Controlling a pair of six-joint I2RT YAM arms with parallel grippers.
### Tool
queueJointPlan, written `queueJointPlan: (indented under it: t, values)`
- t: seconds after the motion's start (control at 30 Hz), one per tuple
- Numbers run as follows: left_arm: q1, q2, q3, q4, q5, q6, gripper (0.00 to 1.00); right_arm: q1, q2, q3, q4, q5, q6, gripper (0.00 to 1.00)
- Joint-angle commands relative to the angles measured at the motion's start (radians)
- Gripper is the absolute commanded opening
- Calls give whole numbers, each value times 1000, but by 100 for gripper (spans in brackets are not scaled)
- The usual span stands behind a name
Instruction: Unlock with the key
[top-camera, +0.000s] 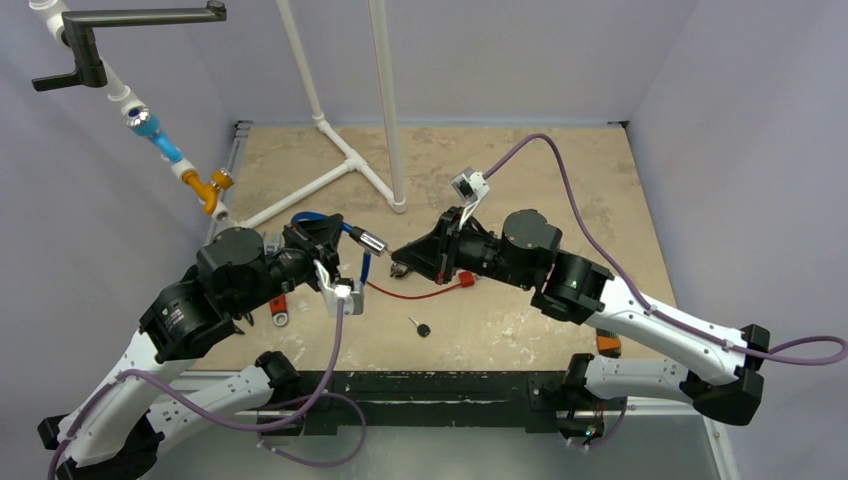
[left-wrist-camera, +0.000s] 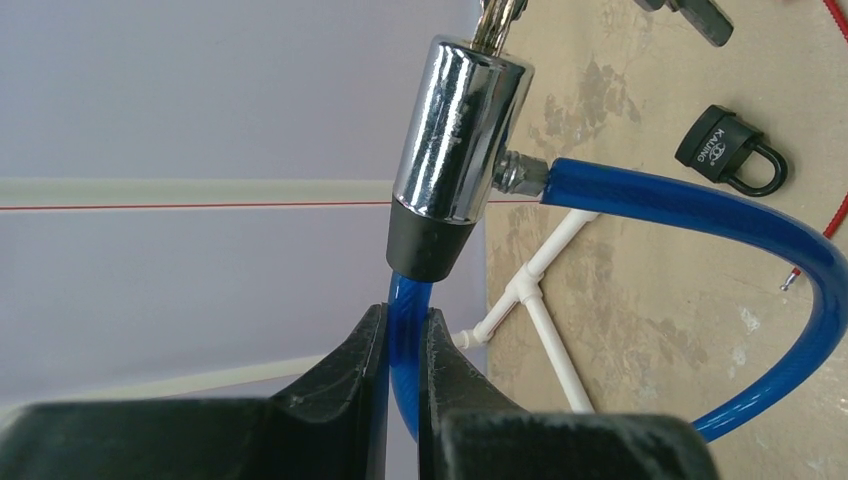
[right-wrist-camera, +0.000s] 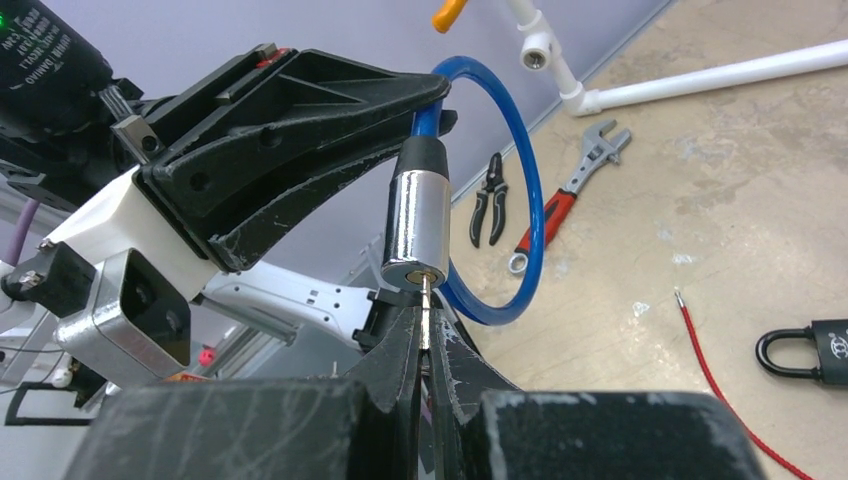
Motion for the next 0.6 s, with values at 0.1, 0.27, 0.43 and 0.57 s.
queueJointPlan:
  t: [0.1,0.27,0.43,0.57]
  values:
    - [-19,5,18,71,24,17,0,15,14,5,143,-11,14,0]
    - [-36,7,46,19,89,19,0,25,57,40,129,-18,-24,0]
    - [-47,19,73,-23,130,5,0,25,91,93,70,32,-81,0]
    - [-49,28,84,-62,130,-5,0,24,71,111,20,49,-122,29]
